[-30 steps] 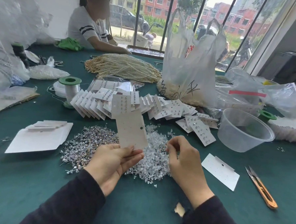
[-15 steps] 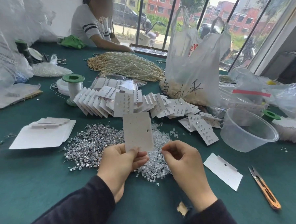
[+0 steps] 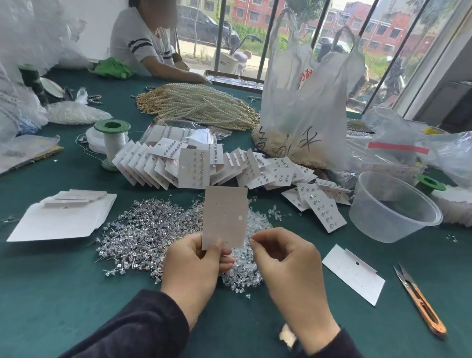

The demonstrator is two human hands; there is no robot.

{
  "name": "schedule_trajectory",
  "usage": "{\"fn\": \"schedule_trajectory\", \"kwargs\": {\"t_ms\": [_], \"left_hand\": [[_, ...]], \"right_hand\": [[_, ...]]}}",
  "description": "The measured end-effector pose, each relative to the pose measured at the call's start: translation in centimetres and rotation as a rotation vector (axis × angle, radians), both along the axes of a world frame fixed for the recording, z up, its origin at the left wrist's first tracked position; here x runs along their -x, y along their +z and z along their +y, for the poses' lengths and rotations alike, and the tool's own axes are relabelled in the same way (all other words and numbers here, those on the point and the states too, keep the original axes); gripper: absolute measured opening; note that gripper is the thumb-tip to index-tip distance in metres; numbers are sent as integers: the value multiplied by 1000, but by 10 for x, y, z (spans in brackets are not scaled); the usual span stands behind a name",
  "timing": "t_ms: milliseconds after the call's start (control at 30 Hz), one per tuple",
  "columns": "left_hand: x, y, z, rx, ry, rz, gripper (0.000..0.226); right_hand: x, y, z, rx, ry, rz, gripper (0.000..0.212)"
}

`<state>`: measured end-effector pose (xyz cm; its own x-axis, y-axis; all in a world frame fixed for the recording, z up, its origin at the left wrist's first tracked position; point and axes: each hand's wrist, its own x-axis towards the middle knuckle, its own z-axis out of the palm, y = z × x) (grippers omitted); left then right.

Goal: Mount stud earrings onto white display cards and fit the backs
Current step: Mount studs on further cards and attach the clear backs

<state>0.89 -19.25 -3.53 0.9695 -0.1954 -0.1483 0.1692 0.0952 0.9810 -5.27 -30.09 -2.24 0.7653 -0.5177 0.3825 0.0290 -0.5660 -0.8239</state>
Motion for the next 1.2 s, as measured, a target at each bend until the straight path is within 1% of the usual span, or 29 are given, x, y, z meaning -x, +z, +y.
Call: {"fn": "schedule_trajectory", "kwargs": {"t_ms": [100, 167, 300, 600, 800, 967, 1067, 1200], "left_hand": [[1, -1, 0, -1, -14, -11, 21], [1, -1, 0, 7, -30, -15, 19], [2, 0, 1, 23, -44, -7, 19], [1, 2, 1, 3, -55, -27, 16], [3, 5, 2, 67, -70, 5, 23], [3, 4, 3, 79, -72, 2, 27], [3, 4, 3, 85, -85, 5, 25], [2, 1, 3, 47, -97, -17, 23]], "right_hand": [[-4, -3, 13, 255, -13, -154, 10], [-9, -7, 18, 337, 12, -181, 6], [-15, -14, 21, 352, 43, -144, 6], [-15, -16, 22, 333, 37, -147, 6], [-17, -21, 23, 319, 16, -155, 7], [-19, -24, 24, 362, -10, -174, 8], [-20, -25, 25, 383, -40, -188, 7], [-20, -26, 26, 411, -56, -203, 7]]}}
